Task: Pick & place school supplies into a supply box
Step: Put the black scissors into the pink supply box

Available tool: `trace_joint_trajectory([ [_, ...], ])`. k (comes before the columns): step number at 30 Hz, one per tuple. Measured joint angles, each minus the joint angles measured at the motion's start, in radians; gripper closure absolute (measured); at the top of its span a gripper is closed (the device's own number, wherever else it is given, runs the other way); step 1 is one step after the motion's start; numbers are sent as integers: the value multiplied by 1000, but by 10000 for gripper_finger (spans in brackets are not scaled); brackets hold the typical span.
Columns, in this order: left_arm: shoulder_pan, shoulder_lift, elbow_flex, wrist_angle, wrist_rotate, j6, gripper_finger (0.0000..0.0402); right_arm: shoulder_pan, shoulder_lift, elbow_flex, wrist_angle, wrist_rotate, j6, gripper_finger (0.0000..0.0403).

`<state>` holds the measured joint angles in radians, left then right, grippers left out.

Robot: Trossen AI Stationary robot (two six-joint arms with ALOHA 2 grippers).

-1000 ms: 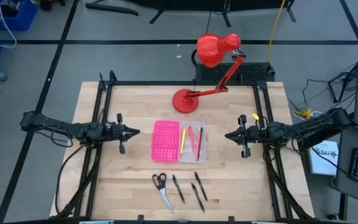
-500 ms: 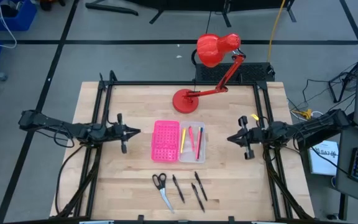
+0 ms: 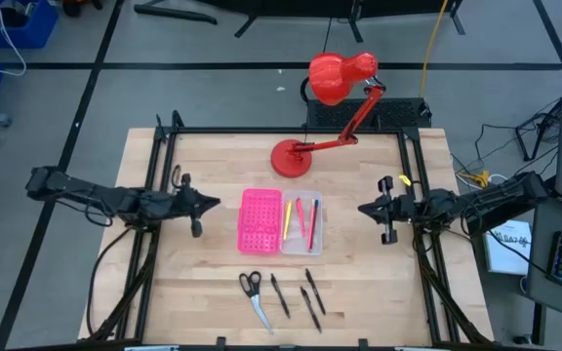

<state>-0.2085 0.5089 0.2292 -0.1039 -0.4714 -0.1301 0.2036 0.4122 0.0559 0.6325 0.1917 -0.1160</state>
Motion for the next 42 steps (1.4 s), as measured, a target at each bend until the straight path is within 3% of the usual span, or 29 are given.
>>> trace_joint_trajectory([
  [4,-31,191,156,-64,70,-30,371,0,0,-1,0,19,-1,403],
  [9,-62,489,412,-118,316,-44,371,0,0,-1,0,18,-1,403],
  [12,-92,670,590,-177,415,28,371,0,0,-1,0,18,-1,403],
  [17,-144,957,875,-335,425,169,371,1,0,-1,-2,17,-1,403],
  [23,-199,1242,1132,-559,355,505,367,1,0,-1,-12,17,25,403],
  [27,-229,1347,1197,-603,327,650,341,1,0,-1,-13,16,16,403],
  [31,-256,1399,1204,-605,261,670,293,1,0,-1,-16,16,-2,403],
  [36,-293,1419,1204,-640,344,730,233,1,0,-1,-17,16,-4,403],
  [42,-314,1420,1197,-651,363,734,214,1,0,-1,-16,16,-13,403],
])
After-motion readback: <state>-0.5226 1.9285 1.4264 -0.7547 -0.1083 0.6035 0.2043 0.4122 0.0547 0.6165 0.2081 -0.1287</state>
